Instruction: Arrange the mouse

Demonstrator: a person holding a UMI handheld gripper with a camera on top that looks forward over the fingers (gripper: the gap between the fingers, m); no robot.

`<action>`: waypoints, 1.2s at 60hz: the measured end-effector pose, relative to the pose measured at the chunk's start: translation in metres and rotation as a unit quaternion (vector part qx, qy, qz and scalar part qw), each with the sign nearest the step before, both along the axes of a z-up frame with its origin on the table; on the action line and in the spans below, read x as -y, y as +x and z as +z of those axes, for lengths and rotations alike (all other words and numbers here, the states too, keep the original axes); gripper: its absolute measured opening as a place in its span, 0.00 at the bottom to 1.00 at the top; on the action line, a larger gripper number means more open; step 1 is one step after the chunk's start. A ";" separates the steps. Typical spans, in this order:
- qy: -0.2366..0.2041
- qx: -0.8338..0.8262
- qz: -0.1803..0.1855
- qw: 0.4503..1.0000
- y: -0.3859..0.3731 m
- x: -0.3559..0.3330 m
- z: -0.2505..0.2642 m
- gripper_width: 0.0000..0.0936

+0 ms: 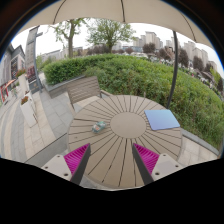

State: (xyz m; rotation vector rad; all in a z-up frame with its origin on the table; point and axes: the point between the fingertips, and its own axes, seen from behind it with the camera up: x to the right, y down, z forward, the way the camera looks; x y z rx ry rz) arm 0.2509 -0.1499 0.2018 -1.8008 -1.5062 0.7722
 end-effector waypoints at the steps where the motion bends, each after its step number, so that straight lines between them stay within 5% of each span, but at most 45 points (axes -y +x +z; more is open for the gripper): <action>1: 0.001 0.000 -0.001 1.000 -0.006 0.005 -0.003 0.93; 42: -0.002 -0.033 -0.038 0.999 -0.209 0.079 -0.181 0.92; 72: -0.004 -0.022 -0.046 0.999 -0.303 0.066 -0.212 0.92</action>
